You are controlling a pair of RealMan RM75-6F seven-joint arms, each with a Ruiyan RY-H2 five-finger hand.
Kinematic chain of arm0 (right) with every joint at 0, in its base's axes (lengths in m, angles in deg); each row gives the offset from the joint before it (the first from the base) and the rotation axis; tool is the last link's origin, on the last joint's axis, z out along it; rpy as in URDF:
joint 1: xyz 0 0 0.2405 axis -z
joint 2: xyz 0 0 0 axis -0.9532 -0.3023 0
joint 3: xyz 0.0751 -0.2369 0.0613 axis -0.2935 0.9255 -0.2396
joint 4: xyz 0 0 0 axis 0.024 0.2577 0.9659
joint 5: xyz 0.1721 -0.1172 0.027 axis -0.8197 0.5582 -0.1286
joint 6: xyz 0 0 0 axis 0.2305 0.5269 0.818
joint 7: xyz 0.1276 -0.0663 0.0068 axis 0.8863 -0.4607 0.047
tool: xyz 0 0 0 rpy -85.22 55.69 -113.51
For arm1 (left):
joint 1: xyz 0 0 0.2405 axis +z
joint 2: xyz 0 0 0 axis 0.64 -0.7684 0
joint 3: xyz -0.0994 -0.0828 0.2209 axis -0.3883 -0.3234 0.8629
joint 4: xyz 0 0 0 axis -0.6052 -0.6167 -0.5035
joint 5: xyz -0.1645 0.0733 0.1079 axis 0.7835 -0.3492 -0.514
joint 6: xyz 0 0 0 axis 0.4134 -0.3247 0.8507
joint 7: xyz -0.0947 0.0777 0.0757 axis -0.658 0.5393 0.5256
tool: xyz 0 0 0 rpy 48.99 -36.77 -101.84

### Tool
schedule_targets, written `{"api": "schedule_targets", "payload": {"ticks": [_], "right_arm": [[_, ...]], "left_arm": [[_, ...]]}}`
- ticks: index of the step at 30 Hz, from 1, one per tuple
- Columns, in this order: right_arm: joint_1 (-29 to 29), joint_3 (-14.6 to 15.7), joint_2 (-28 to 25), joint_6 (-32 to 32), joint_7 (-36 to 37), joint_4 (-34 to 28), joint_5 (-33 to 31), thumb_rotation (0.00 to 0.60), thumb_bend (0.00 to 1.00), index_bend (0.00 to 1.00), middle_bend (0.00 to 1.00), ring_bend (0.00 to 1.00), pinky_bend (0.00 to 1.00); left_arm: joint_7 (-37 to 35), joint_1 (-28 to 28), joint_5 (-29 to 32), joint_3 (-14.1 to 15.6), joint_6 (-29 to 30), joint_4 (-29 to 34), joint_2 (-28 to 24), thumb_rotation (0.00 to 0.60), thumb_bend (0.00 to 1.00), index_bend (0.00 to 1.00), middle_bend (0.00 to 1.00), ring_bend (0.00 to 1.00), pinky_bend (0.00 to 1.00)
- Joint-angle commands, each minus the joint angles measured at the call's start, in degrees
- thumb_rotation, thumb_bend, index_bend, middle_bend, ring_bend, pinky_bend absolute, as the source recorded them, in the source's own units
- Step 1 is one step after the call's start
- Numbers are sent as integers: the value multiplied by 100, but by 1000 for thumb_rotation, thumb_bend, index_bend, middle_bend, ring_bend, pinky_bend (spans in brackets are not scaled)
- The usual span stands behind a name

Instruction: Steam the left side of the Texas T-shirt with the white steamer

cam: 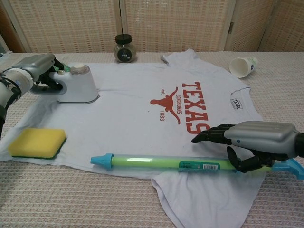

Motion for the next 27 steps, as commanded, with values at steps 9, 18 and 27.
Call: {"api": "schedule_targets", "payload": {"ticks": [9,18,27], "right_arm": [[-2,-20,-27,39,-50,-75,-14,295,1000,0,27,0,7],[17,-4,-37,64,-86,-110,-22,292,1000,0,27,0,7],[55,15,-57,101,-114,-137,-36,293,1000,0,27,0,7]], "left_arm": [[-1510,676,-758,476,947,687,-580,600,564,844,1000,938,777],[-1247,705,-1625,1027,1826,1827,-776,600,565,845,1000,939,778],[-713,683,-1952,1335,1866,2080,-691,600,564,845,1000,937,778]]}}
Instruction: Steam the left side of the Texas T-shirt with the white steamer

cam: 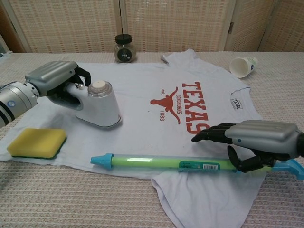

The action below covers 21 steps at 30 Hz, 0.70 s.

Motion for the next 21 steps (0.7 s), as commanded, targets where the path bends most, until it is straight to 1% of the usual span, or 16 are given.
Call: {"api": "schedule_targets", "payload": {"ticks": [1,8,21], "right_arm": [[7,4,-16,9,-6,-13,0,294,1000,0,27,0,7],[6,3,-16,7,-13,-21,3,289,1000,0,27,0,8],[-34,-27,-5,-62,-146,-91,-42,292,1000,0,26,0,7]], "left_arm": [[25,31,20,25,-55,-73,44,600,564,845,1000,937,778],[-176,188,211,-13,-250,-610,84,600,564,845,1000,936,777],[-970,501,646,-231,-740,-1863,193,600,564,845,1000,932,777]]}}
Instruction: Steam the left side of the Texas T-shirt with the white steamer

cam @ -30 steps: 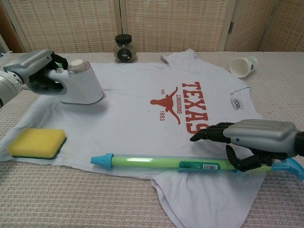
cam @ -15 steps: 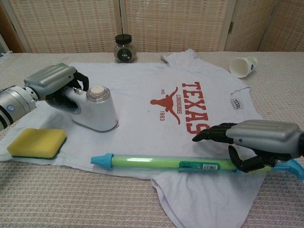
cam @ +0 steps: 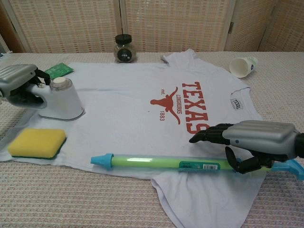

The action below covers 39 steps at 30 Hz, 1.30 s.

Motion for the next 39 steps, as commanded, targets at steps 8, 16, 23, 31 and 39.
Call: {"api": "schedule_targets", "payload": {"ticks": [8,16,23,31,39], "right_arm": [[33,-5,-75,7,-126,-87,-89,293,1000,0,27,0,8],[88,-35,-198,127,-158,-185,-109,293,1000,0,27,0,8],[133,-47,-331,295,-114,-274,-9,290,1000,0,27,0,8],[220,-42,-505,524,-48,-368,113,293,1000,0,27,0,8],[296,-62,-601,663,-24,-424,139,294,1000,0,27,0,7]], "left_arm": [[-538,253,431,-292,-613,-834,39,600,564,845,1000,930,777],[-1007,398,685,-606,-415,-844,-156,600,564,845,1000,930,777],[-821,521,962,-832,-589,-854,-291,600,565,845,1000,929,777],[-173,614,1229,-981,-966,-1167,-130,600,555,820,1000,889,777],[165,531,1390,-1150,-966,-1073,8,600,459,701,892,749,759]]}}
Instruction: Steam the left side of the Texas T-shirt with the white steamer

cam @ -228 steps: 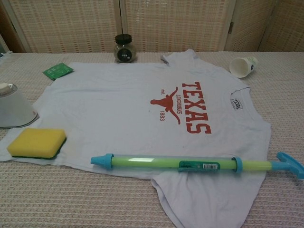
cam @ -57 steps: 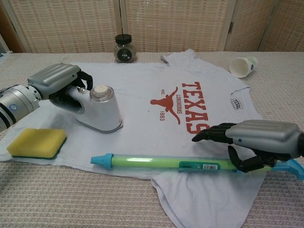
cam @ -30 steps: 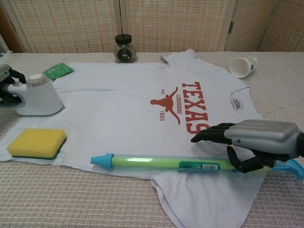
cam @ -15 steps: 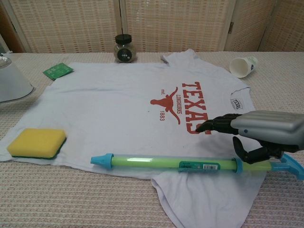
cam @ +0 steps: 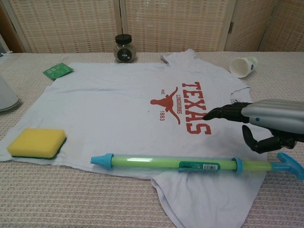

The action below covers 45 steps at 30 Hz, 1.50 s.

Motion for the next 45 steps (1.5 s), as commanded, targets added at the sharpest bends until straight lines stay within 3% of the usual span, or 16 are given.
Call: {"api": "schedule_targets", "payload": {"ticks": [1,3,4,6,7,9,12,17,23,27,33,36,38,40,42,45], "right_arm": [[25,0,-21,36,11,-15,18,295,1000,0,27,0,7],[46,6,-43,68,13,-18,35,292,1000,0,26,0,7],[58,9,-58,83,17,-21,42,289,1000,0,26,0,7],[77,7,-81,110,31,-22,45,289,1000,0,27,0,7],[89,6,-94,127,42,-20,46,292,1000,0,26,0,7],[104,1,-109,152,67,-11,51,292,1000,0,27,0,8],[126,3,-124,189,118,17,82,292,1000,0,26,0,8],[145,6,-144,242,219,83,152,292,1000,0,27,0,8],[161,8,-142,280,357,180,211,291,1000,0,26,0,8],[169,13,-159,304,400,207,253,291,1000,0,27,0,7],[222,-10,-307,405,369,142,245,291,1000,0,26,0,7],[308,-31,-504,508,217,19,160,296,992,0,29,0,8],[414,-60,-679,637,36,-120,52,306,920,0,41,0,8],[579,-97,-835,857,-170,-269,-82,316,719,0,64,0,8],[750,-135,-954,1085,-342,-404,-220,319,444,0,81,0,10],[1097,-218,-1074,1597,-605,-561,-443,324,104,0,84,0,14]], "left_arm": [[199,-51,56,-47,-52,68,60,600,417,623,803,668,750],[390,-87,122,-82,-249,176,41,600,318,389,547,444,715],[469,-102,153,-100,-343,280,3,600,255,219,366,289,644],[565,-108,200,-130,-444,492,-87,600,173,39,130,90,450],[626,-99,228,-152,-445,651,-157,600,125,1,41,23,317],[739,-73,257,-179,-365,909,-265,600,58,0,0,0,174],[1066,-1,323,-204,-207,1321,-451,600,1,0,0,0,56],[1903,174,612,-301,82,2139,-848,600,0,0,0,0,5],[2479,391,847,-383,709,2756,-1047,600,0,0,0,0,1],[2632,507,993,-394,758,3066,-1223,600,0,0,0,0,0],[2817,843,1081,-352,1034,4238,-1861,600,1,0,0,0,19],[2631,1050,825,-291,1528,4656,-2067,600,45,97,48,9,85],[2474,1196,654,-219,1777,4906,-2206,600,78,206,139,65,143],[2309,1342,517,-133,1915,5188,-2383,600,93,293,230,146,194],[2185,1475,413,-54,2022,5462,-2549,600,98,350,292,189,210],[1968,1696,193,126,2175,5941,-2815,600,98,358,333,225,213]]}}
